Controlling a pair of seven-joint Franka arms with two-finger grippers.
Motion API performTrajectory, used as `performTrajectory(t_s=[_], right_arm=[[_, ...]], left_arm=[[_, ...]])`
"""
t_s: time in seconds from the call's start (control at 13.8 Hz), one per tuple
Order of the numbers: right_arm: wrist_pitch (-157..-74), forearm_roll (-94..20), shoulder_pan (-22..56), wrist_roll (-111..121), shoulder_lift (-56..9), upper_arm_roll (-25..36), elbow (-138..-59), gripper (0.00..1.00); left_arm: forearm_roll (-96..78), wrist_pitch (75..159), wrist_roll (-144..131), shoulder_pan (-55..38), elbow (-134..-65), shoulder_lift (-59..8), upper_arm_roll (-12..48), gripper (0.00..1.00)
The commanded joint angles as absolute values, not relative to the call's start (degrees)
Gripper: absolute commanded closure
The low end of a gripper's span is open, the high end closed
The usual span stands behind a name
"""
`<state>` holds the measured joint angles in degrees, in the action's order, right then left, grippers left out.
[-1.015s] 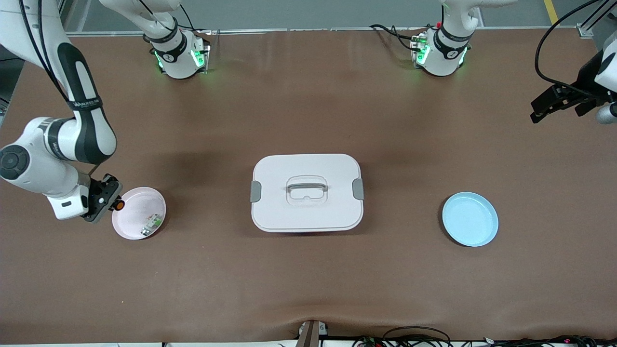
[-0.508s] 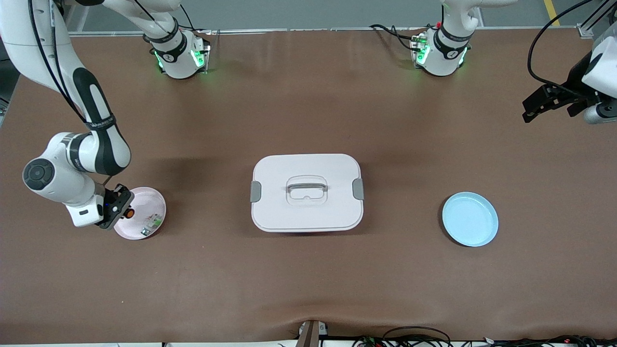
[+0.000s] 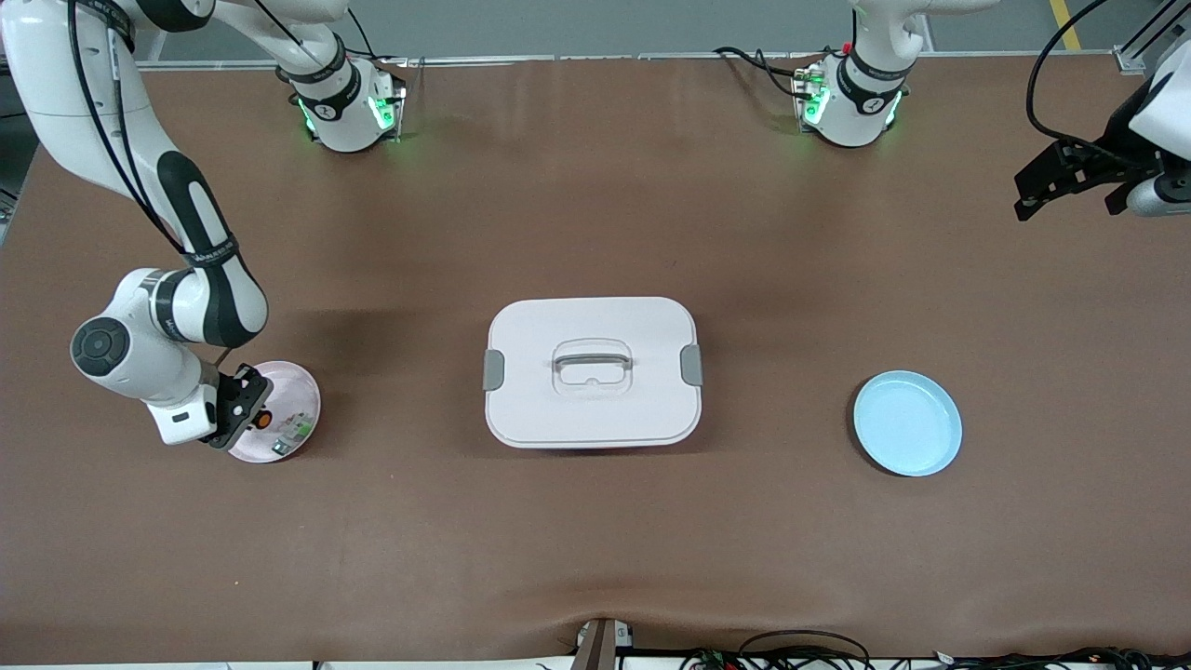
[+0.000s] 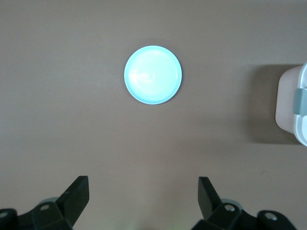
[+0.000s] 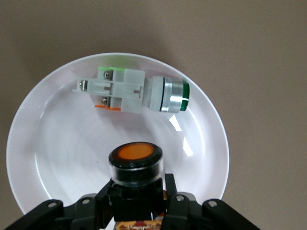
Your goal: Transfer orange switch to right arm and place
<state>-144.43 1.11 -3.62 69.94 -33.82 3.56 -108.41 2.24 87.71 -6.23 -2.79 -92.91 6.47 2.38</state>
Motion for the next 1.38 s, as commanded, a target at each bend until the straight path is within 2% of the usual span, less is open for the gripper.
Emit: performTrajectory(t_s=[0.0,0.15,0.22,0.29,0.36,0.44,0.51,0.58,0.94,1.31], right_arm=[[-145.1,0.9,-4.6,70.9,-35.1,2.5,-107.5,0.91],[-145.2,0.9,-4.6,70.9,-35.1,2.5,-107.4,0.77],[-145.2,0.9,-4.6,70.9,-35.1,2.5,-107.5,0.65],[-145.3,0.9,-4.6,70.8,-35.1,2.5,-107.4,0.41],[-145.3,0.5,-4.6,70.8,-35.0,2.5,-107.4,0.28],[-145.3,-0.4,-4.6,70.9,-35.0,2.5,-107.4,0.21],[-145.3,-1.3,-4.6,70.9,-35.0,2.6,-107.4,0.04],[-145.3,-1.5,-4.5,70.9,-35.0,2.5,-107.4,0.0],[-142.9,-1.5,-4.4,70.8,-32.7,2.6,-107.4,0.0],[-132.6,-1.5,-4.0,65.0,-26.6,2.6,-106.8,0.0]], left_arm=[[0.1,84.6,-5.5,-2.7,-91.1,6.9,2.5,0.0],[-0.2,83.9,-5.6,-2.8,-91.1,6.9,2.5,0.0],[-0.2,83.8,-5.9,-2.8,-91.1,6.9,3.0,0.0],[-0.2,83.5,-6.4,-2.5,-91.2,6.9,4.0,0.0],[-0.1,83.5,-6.7,-2.4,-91.3,6.9,4.1,0.0],[0.0,83.5,-6.5,-2.3,-91.4,6.9,4.0,0.0],[0.3,83.5,-6.6,-2.3,-91.6,6.9,4.1,0.0],[0.4,83.5,-6.6,-2.3,-91.8,6.9,4.1,0.0],[0.9,83.6,-6.7,-1.8,-91.8,6.8,4.0,0.0],[0.9,83.8,-6.9,-1.8,-91.8,6.8,3.8,0.0]])
